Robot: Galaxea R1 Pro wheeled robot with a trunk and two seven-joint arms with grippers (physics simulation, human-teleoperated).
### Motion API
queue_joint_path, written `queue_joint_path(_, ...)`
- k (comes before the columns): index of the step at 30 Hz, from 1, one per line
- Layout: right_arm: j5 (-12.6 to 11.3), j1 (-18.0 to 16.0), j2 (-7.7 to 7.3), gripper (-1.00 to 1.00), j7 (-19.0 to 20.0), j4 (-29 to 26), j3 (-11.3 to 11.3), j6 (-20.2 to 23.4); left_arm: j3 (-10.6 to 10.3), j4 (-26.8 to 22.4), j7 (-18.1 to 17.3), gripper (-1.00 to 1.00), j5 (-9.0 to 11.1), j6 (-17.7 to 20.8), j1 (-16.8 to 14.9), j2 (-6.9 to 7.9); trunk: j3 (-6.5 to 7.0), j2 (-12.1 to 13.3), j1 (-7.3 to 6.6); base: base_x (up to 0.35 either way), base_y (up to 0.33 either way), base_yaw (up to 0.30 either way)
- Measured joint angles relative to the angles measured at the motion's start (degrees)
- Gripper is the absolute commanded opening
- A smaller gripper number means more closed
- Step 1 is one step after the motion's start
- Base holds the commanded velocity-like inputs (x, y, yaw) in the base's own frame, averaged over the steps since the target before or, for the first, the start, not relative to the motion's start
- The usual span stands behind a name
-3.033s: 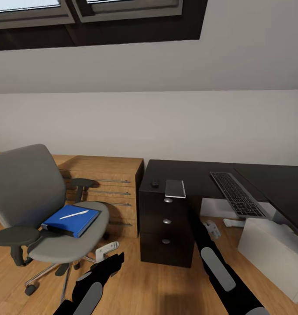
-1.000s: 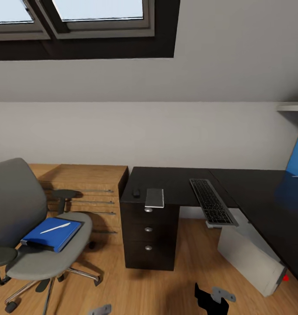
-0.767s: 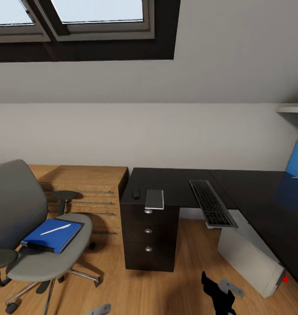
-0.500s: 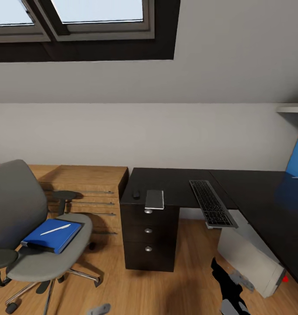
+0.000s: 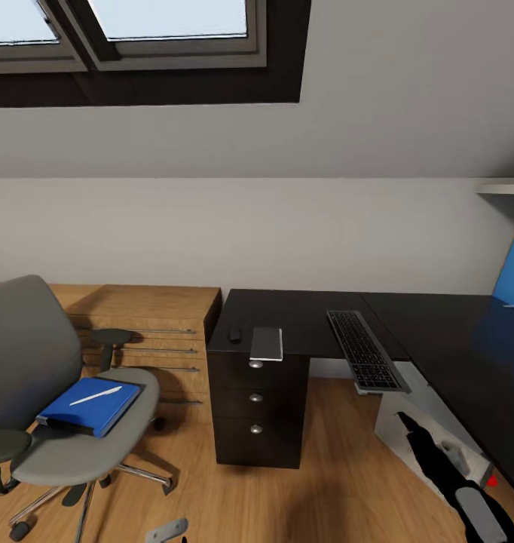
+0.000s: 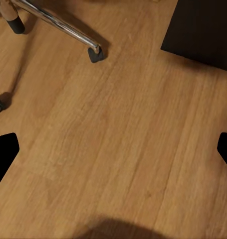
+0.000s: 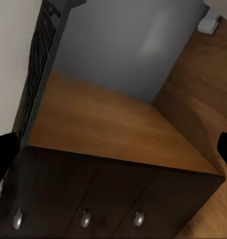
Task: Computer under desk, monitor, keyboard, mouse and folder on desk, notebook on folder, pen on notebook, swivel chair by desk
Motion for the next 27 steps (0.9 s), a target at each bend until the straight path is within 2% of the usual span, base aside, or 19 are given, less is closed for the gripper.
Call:
queue_joint_path(1, -1.67, 0.0, -0.39, 1.0, 0.03, -0.42, -0.13, 1.22, 0.0, 0.0, 0.0, 1.0, 0.0, 0.0, 0.0, 0.0, 0.0, 0.0, 0.0, 0.0, 0.0, 0.0)
queue_joint_path(2, -9.99, -0.05, -1.33, 1.0, -0.04, -2.88, -0.3, 6.19, -0.05, 0.0, -0.06, 1.0, 0.0, -0.08, 0.0, -0.06, 0.01, 0.0, 0.0, 0.0, 0.0, 0.0)
queue_joint_path(6, -17.19, -0.23, -2.54, 1.0, 0.19, -4.44, -0.21, 8.78, -0.06, 0.0, -0.09, 1.0, 0.0, -0.06, 0.0, -0.06, 0.0, 0.0, 0.0, 0.0, 0.0, 0.0)
queue_joint_path(14, -17.53, -0.26, -2.64, 1.0, 0.5, -4.76, -0.06, 8.74, -0.09, -0.06, -0.09, 1.0, -0.09, -0.09, 0.0, -0.07, 0.0, 0.0, 0.0, 0.003, 0.0, 0.0)
queue_joint_path(27, -17.63, -0.26, -2.16, 1.0, 0.44, -4.22, 0.04, 8.24, -0.56, -0.2, -0.19, 1.0, -0.09, -0.27, 0.0, -0.13, 0.0, 0.0, -0.02, 0.15, 0.0, 0.0)
